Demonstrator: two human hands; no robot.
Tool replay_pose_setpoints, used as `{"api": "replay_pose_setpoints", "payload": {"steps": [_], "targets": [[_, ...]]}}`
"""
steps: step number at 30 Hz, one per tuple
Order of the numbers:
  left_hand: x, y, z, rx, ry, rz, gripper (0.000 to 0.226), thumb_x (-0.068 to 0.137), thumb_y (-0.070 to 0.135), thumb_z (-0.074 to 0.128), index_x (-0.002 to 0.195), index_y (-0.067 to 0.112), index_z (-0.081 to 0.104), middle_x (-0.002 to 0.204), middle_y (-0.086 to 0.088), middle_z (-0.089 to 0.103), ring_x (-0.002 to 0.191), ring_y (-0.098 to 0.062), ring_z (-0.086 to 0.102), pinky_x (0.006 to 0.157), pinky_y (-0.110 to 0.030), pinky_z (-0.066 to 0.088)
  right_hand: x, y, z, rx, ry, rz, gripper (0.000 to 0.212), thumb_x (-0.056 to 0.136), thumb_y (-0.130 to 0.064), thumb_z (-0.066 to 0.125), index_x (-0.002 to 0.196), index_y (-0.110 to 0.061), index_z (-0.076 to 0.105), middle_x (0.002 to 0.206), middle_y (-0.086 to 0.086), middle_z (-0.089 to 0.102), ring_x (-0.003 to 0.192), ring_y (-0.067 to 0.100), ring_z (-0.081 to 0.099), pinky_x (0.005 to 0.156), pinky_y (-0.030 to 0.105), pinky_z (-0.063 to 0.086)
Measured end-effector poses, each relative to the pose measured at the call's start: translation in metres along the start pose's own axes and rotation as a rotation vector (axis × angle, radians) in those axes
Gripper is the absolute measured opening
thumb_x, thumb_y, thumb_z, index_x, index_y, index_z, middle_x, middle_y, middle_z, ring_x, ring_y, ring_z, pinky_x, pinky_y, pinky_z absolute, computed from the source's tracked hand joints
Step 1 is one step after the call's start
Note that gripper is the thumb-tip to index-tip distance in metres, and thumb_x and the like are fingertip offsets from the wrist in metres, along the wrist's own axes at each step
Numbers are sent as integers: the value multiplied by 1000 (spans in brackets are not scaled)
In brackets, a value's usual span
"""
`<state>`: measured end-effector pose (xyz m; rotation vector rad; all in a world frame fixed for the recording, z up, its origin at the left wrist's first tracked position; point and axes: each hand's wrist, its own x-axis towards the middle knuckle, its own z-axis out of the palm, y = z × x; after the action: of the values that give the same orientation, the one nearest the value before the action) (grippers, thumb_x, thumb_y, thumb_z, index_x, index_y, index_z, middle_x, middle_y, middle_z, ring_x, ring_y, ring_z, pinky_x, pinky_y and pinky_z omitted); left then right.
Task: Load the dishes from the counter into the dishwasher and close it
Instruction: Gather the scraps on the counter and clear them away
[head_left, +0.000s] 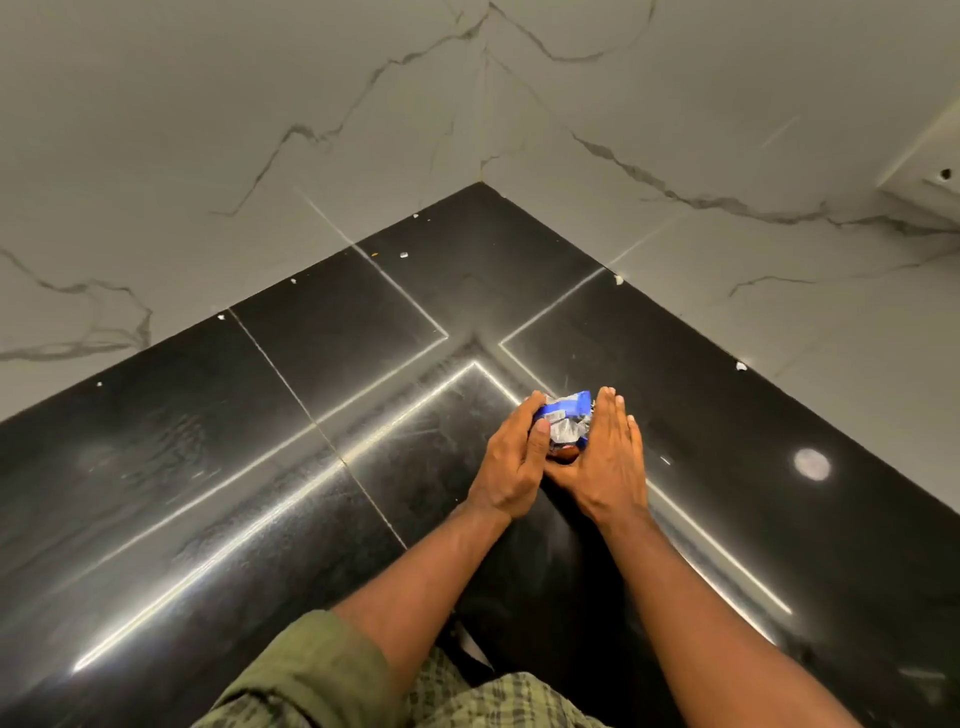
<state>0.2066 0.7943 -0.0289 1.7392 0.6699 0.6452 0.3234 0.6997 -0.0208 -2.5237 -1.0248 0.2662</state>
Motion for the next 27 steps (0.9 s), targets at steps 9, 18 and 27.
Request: {"api": "replay_pose_setpoints", "payload": {"steps": [9,18,27], "targets": [[98,5,-42,345,19,-6,53,110,41,41,147,5,52,152,-14,52,145,-23,42,124,-43,29,4,5,3,32,51,-16,151,58,-106,53,167,-14,5,175,1,11,162,15,2,132,41,8],[231,-28,-145,767,149,-257,80,107,58,37,162,2,22,172,-21,12,160,-35,7,129,-51,11,4,5,4,27,54,1,147,59,-105,55,167,-18,6,175,-3,9,162,11,1,132,43,11],[288,-73,-194,971,55,-357,99,98,75,25,165,4,8,173,-18,2,161,-30,-2,129,-51,-1,8,6,4,63,51,22,143,62,-102,58,168,-20,8,176,-4,9,161,9,4,131,45,13]]}}
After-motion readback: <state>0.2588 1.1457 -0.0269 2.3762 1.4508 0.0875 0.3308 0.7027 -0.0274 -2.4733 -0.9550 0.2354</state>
